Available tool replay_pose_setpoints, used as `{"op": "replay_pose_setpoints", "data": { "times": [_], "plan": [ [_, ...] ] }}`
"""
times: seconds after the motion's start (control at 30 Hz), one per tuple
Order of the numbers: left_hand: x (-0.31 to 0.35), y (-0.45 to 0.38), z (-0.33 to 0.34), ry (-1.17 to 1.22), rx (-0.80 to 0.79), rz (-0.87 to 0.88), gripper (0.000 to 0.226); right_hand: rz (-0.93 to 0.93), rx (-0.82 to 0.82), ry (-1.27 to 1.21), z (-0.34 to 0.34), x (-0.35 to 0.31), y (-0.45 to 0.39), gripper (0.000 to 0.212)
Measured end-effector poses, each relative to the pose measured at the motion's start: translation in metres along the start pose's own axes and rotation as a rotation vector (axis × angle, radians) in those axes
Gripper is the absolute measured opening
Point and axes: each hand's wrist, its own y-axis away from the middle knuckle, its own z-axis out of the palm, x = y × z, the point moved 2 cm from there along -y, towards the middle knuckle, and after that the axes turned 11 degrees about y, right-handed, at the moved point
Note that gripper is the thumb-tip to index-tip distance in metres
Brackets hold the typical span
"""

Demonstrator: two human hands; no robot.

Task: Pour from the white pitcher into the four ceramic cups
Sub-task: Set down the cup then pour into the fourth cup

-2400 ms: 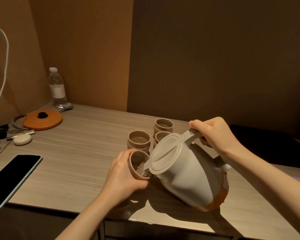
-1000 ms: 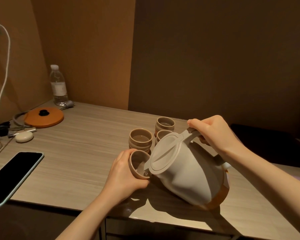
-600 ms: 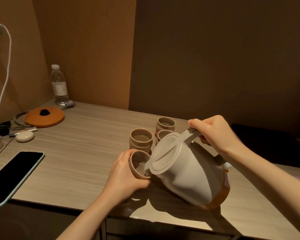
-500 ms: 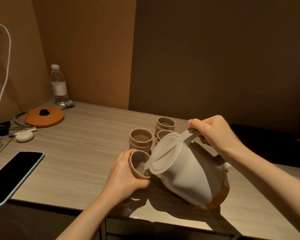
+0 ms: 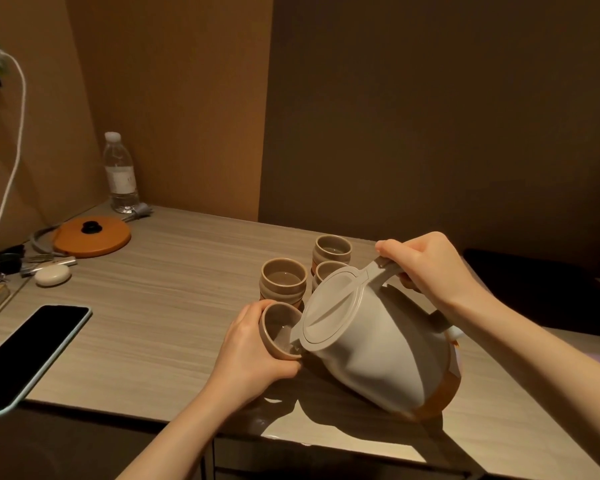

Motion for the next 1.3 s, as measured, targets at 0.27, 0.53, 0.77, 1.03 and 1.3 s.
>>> {"op": "replay_pose_setpoints", "data": {
  "times": [0.27, 0.53, 0.77, 1.03, 1.3],
  "plan": [
    [-0.0019, 0.0006, 0.0001, -0.001, 0.001, -0.007, 0.083, -0.003, -0.014, 0.0, 0.0041, 0.0028, -0.0038, 0.049],
    [-0.0041, 0.0007, 0.0001, 0.021, 0.003, -0.014, 0.083, 0.003, -0.012, 0.019, 0.0046, 0.002, -0.0041, 0.051],
    [-0.0055, 0.0014, -0.0007, 0.037, 0.004, -0.016, 0.082, 0.004, -0.01, 0.016, 0.0046, 0.0007, -0.0036, 0.042],
    [-0.0064, 0.0007, 0.0002, 0.027, 0.001, -0.02, 0.084, 0.008, -0.007, 0.012, 0.0052, 0.0012, -0.0027, 0.046],
    [-0.0068, 0.0017, 0.0007, 0.025, 0.002, -0.027, 0.085, -0.001, -0.009, 0.022, 0.0052, -0.0003, -0.0023, 0.055]
  ]
}}
